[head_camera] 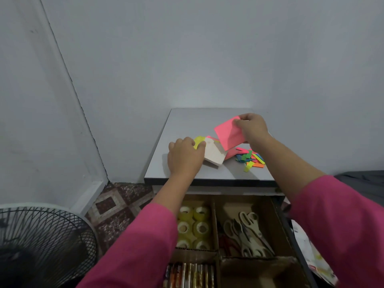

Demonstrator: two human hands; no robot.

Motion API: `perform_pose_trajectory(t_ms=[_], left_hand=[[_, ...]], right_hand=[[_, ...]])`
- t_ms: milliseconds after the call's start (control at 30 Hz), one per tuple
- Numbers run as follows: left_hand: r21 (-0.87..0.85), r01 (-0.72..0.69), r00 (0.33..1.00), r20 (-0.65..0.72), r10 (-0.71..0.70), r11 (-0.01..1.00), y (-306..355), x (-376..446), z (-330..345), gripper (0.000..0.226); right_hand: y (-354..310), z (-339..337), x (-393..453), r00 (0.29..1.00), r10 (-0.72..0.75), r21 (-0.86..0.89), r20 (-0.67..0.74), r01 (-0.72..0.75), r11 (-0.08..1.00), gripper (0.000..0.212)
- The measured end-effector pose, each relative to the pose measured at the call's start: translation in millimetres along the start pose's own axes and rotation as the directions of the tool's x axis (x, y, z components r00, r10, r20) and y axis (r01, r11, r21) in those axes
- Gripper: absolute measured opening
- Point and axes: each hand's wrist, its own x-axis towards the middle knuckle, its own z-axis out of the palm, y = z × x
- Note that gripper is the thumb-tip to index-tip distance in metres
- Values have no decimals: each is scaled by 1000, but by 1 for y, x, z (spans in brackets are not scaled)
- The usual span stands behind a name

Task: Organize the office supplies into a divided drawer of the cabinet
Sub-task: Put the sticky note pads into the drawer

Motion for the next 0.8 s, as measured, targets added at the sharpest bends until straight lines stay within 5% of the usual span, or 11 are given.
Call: perform_pose_trajectory(t_ms=[100,333,500,633,800], left_hand=[[84,63,987,143,-75,994,2,-4,-6,35],[-87,199,954,245,-173,976,8,0,-14,26],[-418,390,907,329,-264,820,17,1,-18,18],[-531,437,891,364,-270,726,30,-5,-33,17],[-525,414,894,390,-222,744,42,-28,-60,20]], right_hand=[[5,-3,-8,1000,11,6,-7,-11,1000,4],[13,-8,-25,998,64,49,10,-64,997,8],[16,-12,-34,986,152,144,66,-161,976,8],[8,-21,-45,866,392,413,309,-494,766,19],[-2,-47,-75,788,281,489,549,-574,657,25]])
